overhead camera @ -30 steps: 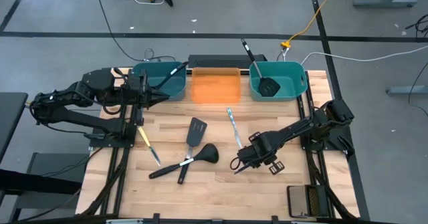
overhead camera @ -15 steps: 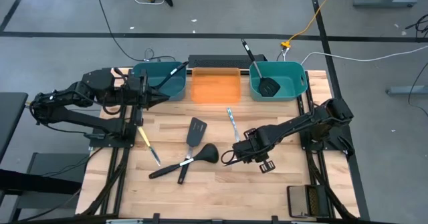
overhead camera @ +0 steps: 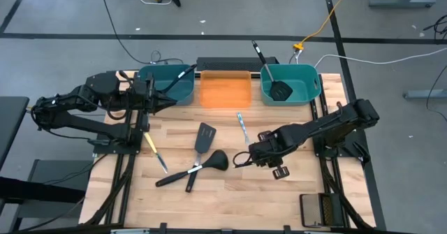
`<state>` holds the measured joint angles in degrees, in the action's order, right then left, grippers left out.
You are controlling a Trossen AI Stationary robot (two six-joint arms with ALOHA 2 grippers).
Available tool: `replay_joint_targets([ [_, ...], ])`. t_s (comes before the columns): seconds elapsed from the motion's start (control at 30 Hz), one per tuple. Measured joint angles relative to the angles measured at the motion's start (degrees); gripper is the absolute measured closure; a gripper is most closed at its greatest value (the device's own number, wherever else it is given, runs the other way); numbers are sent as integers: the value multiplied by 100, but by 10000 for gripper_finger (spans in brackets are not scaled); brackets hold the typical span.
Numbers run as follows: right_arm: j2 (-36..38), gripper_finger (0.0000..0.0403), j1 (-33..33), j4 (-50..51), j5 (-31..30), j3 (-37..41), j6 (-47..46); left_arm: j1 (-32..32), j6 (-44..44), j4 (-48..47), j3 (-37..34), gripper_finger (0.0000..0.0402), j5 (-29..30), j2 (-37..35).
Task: Pick & Place Kitchen Items
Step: Put the yellow knife into the orange bin
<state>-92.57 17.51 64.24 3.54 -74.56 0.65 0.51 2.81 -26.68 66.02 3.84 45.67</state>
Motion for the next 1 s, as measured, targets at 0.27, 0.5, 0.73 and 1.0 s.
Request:
replay_joint_targets([
  [0.27, 813, 318, -313, -19, 41, 0, -44, 0, 0, 0, 0, 400, 0, 0],
  [0.5, 1539, 318, -639, -147, 39, 0, -101, 0, 0, 0, 0, 400, 0, 0],
  [0.73, 2113, 318, -930, -255, 39, 0, -173, 0, 0, 2, 0, 400, 0, 1],
  [1.0, 2542, 318, -1178, -306, 54, 0, -188, 0, 0, 2, 0, 400, 0, 0],
])
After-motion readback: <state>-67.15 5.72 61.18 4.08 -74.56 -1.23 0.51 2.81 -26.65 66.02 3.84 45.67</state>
